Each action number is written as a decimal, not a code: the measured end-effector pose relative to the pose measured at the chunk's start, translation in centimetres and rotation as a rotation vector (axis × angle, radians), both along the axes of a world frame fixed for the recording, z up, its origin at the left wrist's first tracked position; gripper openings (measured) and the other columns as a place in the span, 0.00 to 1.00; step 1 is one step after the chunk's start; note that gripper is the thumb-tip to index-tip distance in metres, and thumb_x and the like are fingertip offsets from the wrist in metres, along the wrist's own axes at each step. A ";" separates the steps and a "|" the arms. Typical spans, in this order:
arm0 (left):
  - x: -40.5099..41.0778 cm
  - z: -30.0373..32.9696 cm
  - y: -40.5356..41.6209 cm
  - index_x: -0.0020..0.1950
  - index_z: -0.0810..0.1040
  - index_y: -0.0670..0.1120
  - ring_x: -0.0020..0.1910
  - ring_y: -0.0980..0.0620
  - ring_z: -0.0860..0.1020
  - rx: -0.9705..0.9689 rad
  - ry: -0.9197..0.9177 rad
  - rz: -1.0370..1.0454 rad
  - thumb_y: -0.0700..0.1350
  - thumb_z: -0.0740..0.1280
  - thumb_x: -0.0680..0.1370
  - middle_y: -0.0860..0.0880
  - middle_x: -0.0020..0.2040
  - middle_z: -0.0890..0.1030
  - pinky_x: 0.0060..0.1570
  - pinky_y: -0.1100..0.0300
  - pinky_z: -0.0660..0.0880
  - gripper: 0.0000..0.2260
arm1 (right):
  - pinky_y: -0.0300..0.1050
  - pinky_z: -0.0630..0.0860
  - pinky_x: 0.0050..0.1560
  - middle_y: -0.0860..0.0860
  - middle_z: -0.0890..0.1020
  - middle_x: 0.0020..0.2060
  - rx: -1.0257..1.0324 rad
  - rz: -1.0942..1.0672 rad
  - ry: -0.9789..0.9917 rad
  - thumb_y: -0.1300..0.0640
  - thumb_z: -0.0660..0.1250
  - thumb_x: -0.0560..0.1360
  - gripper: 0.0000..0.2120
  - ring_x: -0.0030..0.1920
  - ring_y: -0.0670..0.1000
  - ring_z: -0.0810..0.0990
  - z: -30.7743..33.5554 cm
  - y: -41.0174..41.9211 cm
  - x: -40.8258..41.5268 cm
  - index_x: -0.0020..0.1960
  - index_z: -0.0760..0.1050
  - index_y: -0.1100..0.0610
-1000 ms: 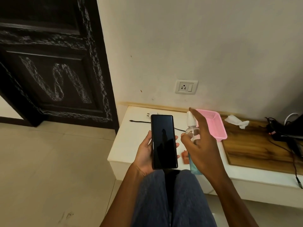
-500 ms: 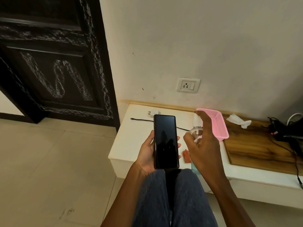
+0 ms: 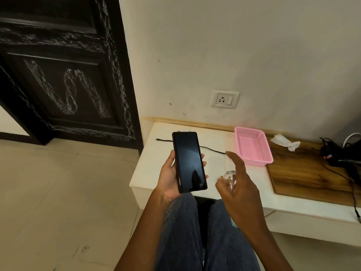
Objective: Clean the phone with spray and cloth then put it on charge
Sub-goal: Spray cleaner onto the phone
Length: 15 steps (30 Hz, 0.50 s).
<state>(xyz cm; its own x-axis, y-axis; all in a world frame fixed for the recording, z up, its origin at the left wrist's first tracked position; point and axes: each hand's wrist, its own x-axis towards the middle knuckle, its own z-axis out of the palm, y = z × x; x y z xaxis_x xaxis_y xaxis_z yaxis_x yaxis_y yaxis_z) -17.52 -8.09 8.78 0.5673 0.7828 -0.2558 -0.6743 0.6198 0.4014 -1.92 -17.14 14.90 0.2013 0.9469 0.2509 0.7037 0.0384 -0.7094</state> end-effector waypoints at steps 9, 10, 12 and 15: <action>-0.1 0.3 0.8 0.66 0.75 0.43 0.65 0.40 0.70 0.027 -0.043 0.017 0.62 0.59 0.74 0.41 0.65 0.75 0.71 0.38 0.59 0.29 | 0.60 0.73 0.62 0.43 0.71 0.64 0.047 0.066 0.047 0.57 0.67 0.75 0.33 0.50 0.48 0.79 -0.4 -0.6 -1.1 0.62 0.53 0.27; -0.1 0.3 0.8 0.66 0.75 0.44 0.65 0.40 0.70 0.033 -0.044 0.014 0.62 0.59 0.74 0.41 0.65 0.75 0.71 0.38 0.59 0.28 | 0.60 0.74 0.61 0.40 0.70 0.64 0.063 0.068 0.068 0.57 0.67 0.75 0.33 0.50 0.48 0.79 -0.4 -0.6 -1.2 0.62 0.53 0.27; -0.1 0.2 0.7 0.67 0.74 0.44 0.65 0.41 0.70 0.037 -0.049 0.006 0.62 0.59 0.75 0.41 0.66 0.74 0.71 0.38 0.59 0.28 | 0.56 0.77 0.57 0.42 0.71 0.63 0.089 0.052 0.113 0.56 0.67 0.75 0.33 0.51 0.50 0.79 -0.4 -0.5 -1.1 0.63 0.53 0.26; -0.2 0.0 0.6 0.68 0.73 0.45 0.66 0.41 0.70 0.034 -0.067 -0.013 0.62 0.60 0.75 0.41 0.67 0.74 0.71 0.38 0.59 0.29 | 0.54 0.80 0.52 0.52 0.75 0.62 0.093 0.033 0.218 0.53 0.66 0.75 0.32 0.51 0.54 0.80 -0.5 -0.1 -0.8 0.64 0.52 0.26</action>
